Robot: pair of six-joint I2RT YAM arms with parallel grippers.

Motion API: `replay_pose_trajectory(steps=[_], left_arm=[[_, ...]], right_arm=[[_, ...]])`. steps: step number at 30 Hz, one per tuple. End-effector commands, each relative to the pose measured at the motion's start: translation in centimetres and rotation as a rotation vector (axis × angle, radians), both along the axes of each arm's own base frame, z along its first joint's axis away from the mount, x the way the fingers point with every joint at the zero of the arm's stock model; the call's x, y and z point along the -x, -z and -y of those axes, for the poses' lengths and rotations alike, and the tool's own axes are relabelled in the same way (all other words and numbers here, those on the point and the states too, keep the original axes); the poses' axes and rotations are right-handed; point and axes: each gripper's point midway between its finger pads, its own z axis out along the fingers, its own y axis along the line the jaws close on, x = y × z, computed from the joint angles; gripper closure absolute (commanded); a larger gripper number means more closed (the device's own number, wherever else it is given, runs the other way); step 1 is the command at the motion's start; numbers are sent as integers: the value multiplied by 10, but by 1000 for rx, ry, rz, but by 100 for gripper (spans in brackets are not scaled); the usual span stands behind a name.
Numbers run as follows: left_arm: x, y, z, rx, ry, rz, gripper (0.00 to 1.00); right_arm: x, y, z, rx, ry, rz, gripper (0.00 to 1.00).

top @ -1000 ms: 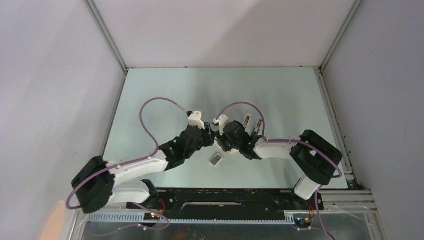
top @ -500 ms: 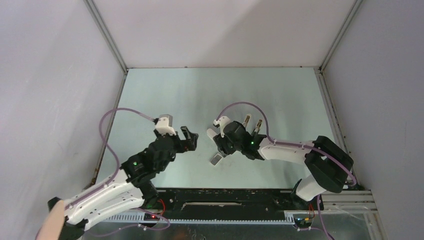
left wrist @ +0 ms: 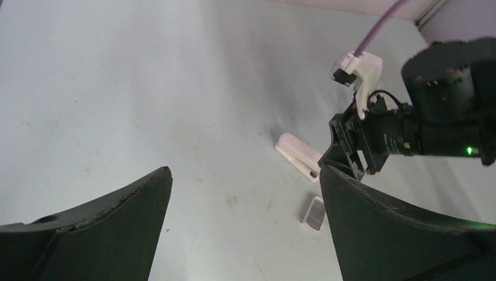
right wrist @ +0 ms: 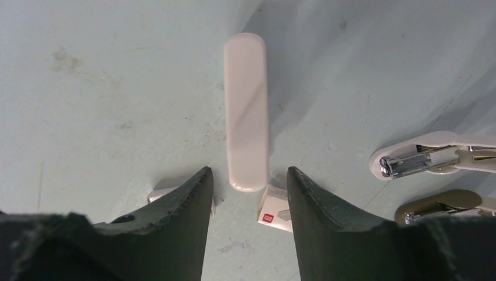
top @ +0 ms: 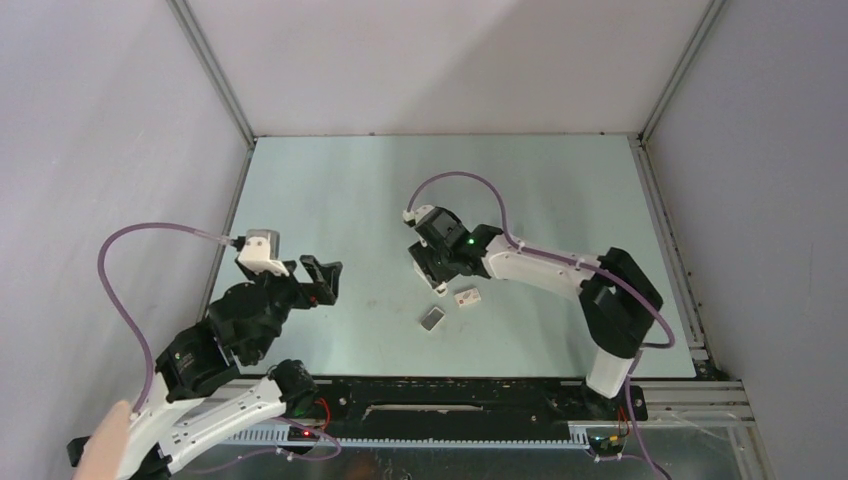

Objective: Load the staples into the stapler

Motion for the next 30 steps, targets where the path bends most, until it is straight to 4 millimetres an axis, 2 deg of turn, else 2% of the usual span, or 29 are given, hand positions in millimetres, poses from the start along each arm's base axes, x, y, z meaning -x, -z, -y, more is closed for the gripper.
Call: replay_pose_trajectory(steps=[1, 4, 11, 13, 21, 27, 30], left_arm=[[-1, 12, -1, -134, 53, 27, 0], [0, 20, 7, -153, 94, 21, 0], [-2, 33, 7, -204, 93, -7, 0], [-3, 34, 7, -200, 95, -7, 0], [-9, 39, 4, -143, 76, -11, 0], [-19, 39, -6, -78, 34, -3, 0], [-21, 36, -7, -54, 28, 8, 0]], right_arm=[[-5, 6, 7, 110, 6, -42, 50], [-5, 10, 1, 123, -11, -61, 51], [-6, 31, -3, 173, -11, -101, 59], [-6, 35, -4, 181, -11, -102, 65], [-2, 60, -4, 219, -9, -135, 100], [4, 83, -4, 247, -8, -162, 100], [5, 74, -4, 239, 1, -152, 100]])
